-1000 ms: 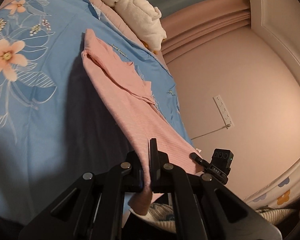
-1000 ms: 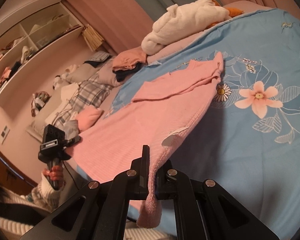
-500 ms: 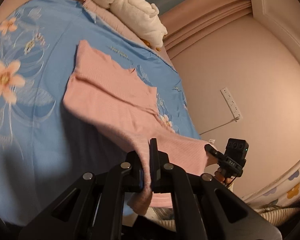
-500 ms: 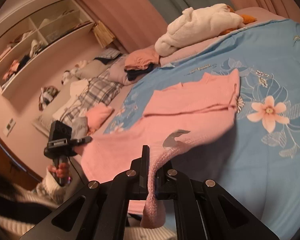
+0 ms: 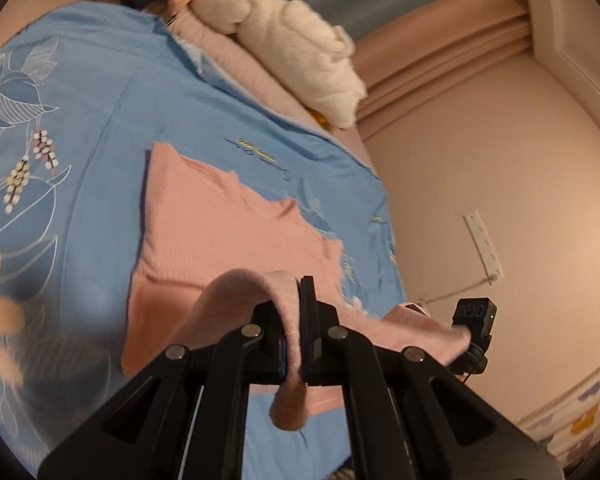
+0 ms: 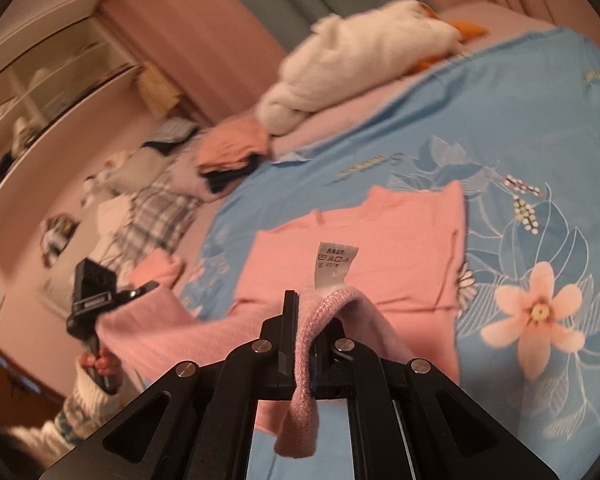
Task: Fold small clothes
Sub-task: 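Lift the hem with both grippers and fold it toward the collar, then lower the hem onto the sweater and open both grippers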
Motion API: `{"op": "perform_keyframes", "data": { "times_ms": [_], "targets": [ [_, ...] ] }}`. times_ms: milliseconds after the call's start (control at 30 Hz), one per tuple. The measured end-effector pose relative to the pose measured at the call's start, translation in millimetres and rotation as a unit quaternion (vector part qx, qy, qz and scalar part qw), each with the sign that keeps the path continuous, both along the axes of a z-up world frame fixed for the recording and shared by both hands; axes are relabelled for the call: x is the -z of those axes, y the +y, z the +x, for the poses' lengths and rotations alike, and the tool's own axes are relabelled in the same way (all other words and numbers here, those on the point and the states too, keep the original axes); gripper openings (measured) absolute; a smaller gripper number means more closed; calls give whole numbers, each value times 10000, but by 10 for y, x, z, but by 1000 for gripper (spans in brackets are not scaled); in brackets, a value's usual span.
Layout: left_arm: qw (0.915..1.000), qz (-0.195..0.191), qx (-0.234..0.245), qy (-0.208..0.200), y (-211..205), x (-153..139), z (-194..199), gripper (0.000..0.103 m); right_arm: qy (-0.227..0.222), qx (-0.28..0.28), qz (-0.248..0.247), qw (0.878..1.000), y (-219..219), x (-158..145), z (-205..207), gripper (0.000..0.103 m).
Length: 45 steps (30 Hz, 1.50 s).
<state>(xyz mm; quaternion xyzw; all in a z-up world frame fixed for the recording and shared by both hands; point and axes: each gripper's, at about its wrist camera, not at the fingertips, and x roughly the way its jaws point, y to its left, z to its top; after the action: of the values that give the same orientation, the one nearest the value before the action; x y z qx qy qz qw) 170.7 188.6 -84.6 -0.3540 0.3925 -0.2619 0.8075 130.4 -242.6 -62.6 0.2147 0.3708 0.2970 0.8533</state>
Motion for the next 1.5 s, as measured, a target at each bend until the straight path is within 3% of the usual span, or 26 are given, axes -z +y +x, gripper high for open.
{"op": "perform_keyframes", "data": {
  "times_ms": [400, 633, 700, 733, 767, 900, 1000, 1133, 1300, 1367, 1433, 1500],
  "targets": [
    [9936, 411, -344, 996, 15, 647, 1284, 1, 1138, 657, 47, 9913, -107, 706, 1179, 5],
    [9889, 367, -322, 1403, 44, 865, 1446, 2, 1489, 532, 146, 9873, -121, 864, 1238, 6],
    [9893, 377, -249, 1386, 64, 839, 1434, 6, 1545, 422, 311, 9866, -180, 836, 1195, 18],
    [9894, 347, -214, 1394, 79, 817, 1426, 8, 1545, 379, 375, 9865, -207, 804, 1162, 28],
    [9896, 317, -199, 1391, 98, 798, 1415, 10, 1537, 359, 381, 9867, -210, 783, 1145, 30],
    [9878, 15, -408, 1503, 171, 777, 1513, 7, 1570, 237, 764, 9844, -266, 722, 1146, 30],
    [9808, -472, -742, 1739, 234, 869, 1603, 7, 1731, 398, 1066, 9783, -237, 778, 1277, 23],
    [9730, -640, -1155, 1894, 259, 946, 1672, 7, 2106, 1041, 1645, 9580, -361, 1005, 1467, 23],
    [9602, -545, -1867, 2005, 459, 945, 1648, 7, 2068, 1624, 1788, 9481, -566, 1098, 1505, 26],
    [9615, -427, -1963, 1874, 540, 860, 1618, 7, 1932, 1772, 2038, 9433, -668, 1073, 1471, 42],
    [9640, -248, -2010, 1725, 580, 764, 1559, 7, 1665, 1992, 2084, 9430, -803, 982, 1406, 49],
    [9697, -91, -1905, 1525, 548, 660, 1512, 7, 1393, 1950, 2053, 9489, -864, 862, 1340, 49]
  ]
}}
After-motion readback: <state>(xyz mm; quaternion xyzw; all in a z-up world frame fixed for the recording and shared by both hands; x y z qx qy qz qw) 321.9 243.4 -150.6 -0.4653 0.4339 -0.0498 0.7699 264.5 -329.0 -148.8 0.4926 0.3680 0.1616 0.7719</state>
